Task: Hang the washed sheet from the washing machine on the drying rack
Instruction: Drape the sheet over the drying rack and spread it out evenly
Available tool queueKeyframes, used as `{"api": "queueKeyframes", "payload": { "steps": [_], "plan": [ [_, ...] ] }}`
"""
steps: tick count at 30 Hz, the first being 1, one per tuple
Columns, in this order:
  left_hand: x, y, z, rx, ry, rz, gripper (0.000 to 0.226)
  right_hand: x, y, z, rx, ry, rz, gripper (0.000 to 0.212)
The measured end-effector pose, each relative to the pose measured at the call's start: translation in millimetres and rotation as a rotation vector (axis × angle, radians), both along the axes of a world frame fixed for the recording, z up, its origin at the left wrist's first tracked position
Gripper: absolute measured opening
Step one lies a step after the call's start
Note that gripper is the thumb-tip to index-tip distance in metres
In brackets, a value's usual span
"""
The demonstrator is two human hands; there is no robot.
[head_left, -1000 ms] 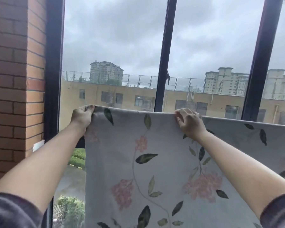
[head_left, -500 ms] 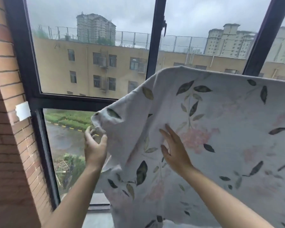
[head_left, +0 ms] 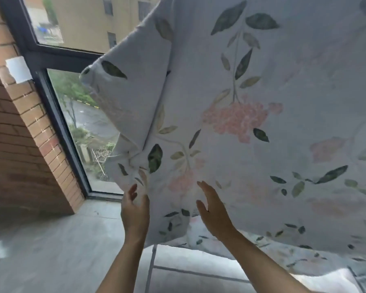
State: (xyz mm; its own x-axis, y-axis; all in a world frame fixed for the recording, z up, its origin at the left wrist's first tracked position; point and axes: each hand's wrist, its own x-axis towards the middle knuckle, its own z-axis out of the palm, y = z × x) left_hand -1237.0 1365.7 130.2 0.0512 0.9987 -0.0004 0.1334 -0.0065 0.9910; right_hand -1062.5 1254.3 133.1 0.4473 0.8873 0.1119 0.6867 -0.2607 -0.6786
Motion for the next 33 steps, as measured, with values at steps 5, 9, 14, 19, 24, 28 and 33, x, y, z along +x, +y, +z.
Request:
{"api": "queueKeyframes", "payload": {
  "steps": [5,9,14,19,24,28,33],
  "plan": [
    [11,-52,-123,-0.191,0.112,0.012,0.035,23,-38,-122,-0.093,0.342,-0.102,0.043],
    [32,-64,-244,-0.415,0.112,-0.022,0.028,36,-27,-243,-0.134,0.719,-0.208,0.034],
    [52,-51,-380,-0.738,-0.203,-0.094,0.039,41,7,-376,0.034,1.189,-0.212,0.072],
    [65,-31,-438,-0.588,-0.677,-0.277,0.073,55,44,-443,0.247,1.463,-0.097,0.03],
    [80,-20,-437,-0.262,-0.735,-0.374,0.041,72,63,-452,0.502,1.646,0.08,0.027],
    [70,-7,-444,-0.133,-0.862,-0.195,0.026,81,66,-452,0.578,1.747,0.092,0.025],
    [36,21,-450,-0.057,-0.795,0.031,0.023,89,72,-439,0.654,1.661,0.035,0.012]
  ]
}}
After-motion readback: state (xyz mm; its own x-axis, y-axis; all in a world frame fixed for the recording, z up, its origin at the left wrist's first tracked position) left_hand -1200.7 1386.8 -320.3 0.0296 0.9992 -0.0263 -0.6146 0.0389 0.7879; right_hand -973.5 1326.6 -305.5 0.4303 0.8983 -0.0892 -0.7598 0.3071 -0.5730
